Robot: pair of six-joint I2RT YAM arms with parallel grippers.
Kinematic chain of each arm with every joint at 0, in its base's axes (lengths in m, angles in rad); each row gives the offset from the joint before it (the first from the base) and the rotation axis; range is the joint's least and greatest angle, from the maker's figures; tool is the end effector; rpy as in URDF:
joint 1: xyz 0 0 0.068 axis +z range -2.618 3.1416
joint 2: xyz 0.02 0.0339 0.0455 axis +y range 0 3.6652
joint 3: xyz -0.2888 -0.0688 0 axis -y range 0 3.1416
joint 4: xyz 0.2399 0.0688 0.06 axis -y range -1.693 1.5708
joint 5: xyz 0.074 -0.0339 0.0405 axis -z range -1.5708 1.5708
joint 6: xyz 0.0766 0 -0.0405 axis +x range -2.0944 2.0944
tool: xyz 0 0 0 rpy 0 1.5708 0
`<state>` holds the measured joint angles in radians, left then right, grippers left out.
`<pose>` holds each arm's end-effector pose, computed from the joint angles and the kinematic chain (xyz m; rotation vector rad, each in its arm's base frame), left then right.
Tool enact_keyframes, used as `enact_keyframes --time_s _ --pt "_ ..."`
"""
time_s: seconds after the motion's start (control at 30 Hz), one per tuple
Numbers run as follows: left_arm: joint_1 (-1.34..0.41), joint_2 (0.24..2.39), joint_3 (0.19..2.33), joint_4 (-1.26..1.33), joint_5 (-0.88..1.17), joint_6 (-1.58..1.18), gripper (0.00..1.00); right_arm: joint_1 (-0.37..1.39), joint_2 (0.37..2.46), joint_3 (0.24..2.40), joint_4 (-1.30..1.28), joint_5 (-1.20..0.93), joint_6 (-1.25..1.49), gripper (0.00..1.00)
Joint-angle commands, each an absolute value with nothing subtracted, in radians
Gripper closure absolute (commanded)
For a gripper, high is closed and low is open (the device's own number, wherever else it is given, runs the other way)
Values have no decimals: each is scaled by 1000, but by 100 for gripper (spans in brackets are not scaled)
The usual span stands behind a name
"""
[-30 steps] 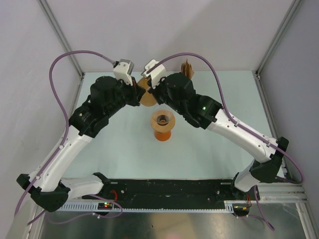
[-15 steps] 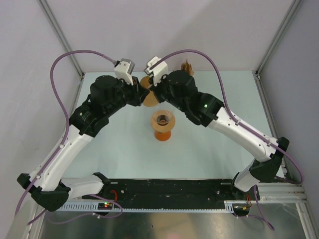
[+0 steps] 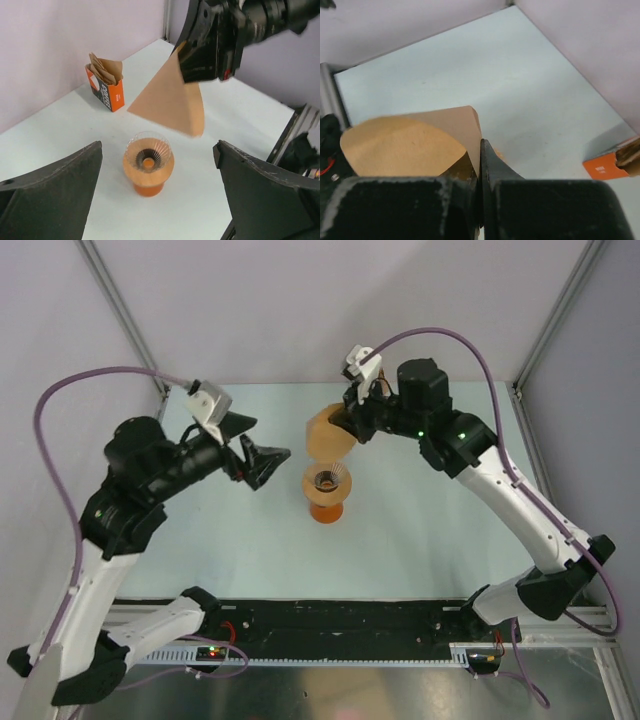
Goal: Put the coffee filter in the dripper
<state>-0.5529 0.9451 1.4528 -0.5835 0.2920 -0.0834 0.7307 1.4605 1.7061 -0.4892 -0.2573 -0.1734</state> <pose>0.1401 -0.1124 0.5055 0.6129 1.5791 -0.7210 0.2477 0.2481 0.4814 -0.9722 1.5755 0.6252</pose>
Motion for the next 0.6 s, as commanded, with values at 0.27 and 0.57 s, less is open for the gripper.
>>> enact_keyframes --time_s 0.27,0.57 --pt "-509 869 1395 -885 559 469 2 715 1325 1731 -738 -911 -362 100" --pt "-611 907 1397 -920 634 484 4 846 1327 1758 -858 -860 -509 100"
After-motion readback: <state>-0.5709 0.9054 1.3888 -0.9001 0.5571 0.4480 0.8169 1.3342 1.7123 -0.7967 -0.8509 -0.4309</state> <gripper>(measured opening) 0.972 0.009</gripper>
